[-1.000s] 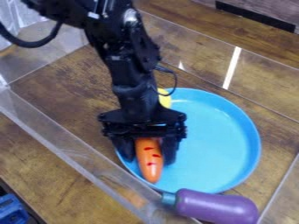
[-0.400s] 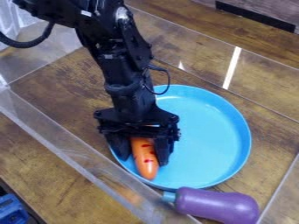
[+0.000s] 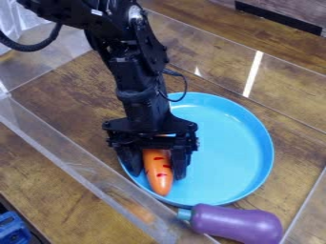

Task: Move the carrot to the right side

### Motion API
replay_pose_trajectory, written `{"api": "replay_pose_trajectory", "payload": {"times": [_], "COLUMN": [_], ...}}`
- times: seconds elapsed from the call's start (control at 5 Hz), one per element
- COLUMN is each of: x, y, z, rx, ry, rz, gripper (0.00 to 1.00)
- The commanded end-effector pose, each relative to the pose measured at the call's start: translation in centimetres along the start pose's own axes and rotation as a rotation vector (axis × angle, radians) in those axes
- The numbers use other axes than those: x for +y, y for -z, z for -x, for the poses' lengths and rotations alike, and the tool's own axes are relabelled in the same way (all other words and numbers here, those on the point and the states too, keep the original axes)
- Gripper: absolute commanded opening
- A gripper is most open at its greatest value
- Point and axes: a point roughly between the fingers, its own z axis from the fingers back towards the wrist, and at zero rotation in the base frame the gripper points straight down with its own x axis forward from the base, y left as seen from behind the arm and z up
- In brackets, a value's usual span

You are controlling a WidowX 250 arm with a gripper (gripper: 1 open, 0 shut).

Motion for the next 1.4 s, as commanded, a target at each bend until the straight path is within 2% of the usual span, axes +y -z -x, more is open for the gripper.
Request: {"api": "replay_pose_trajectory", "payload": {"times": [0.0,0.2,0.6,0.8,1.0,1.2], "x": [-1.7,-2.4,-2.4,-2.7,-3.4,-4.3], "y": [-0.1,0.5,0.8,0.7,-0.9,-3.4], "z": [-0.6,-0.5,0.2,0.3,-0.2,-0.8], "rx": [-0.035,-0.034,-0.038,-0.046,-0.053,-0.059], "ry": [0.036,0.05,0.058,0.046,0.036,0.028], "rz": [0.025,0.035,0.041,0.035,0.028,0.012], "gripper": [1.0,1.0,1.0,0.0,0.0,0.0]}}
